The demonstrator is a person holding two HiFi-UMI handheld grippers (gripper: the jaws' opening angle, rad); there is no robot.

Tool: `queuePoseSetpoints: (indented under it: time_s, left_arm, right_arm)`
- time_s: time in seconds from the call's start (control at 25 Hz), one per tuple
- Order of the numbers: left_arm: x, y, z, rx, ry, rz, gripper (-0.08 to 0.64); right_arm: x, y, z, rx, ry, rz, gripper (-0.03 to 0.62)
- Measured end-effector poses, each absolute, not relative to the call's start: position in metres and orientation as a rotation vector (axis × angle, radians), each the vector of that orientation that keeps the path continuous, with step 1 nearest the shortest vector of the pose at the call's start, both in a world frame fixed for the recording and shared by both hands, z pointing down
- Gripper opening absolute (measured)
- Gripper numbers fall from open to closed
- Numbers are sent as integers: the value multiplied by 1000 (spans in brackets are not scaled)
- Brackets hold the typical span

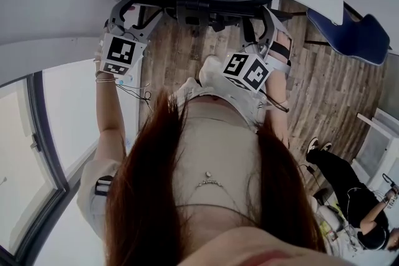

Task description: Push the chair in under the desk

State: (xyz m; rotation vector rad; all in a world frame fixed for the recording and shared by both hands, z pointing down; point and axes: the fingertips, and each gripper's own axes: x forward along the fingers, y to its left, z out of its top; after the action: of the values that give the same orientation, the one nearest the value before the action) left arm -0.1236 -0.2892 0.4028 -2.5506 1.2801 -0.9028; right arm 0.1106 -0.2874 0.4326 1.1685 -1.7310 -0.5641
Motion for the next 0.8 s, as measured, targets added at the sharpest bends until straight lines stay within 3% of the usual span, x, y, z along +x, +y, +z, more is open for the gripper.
queuePoseSetpoints:
  time_s: [0.8]
  left_arm:
    - [-124,-297,400,-2554,1302,-895,284]
  right_arm:
    - [110,-299,429,1175,-1752,-584,273]
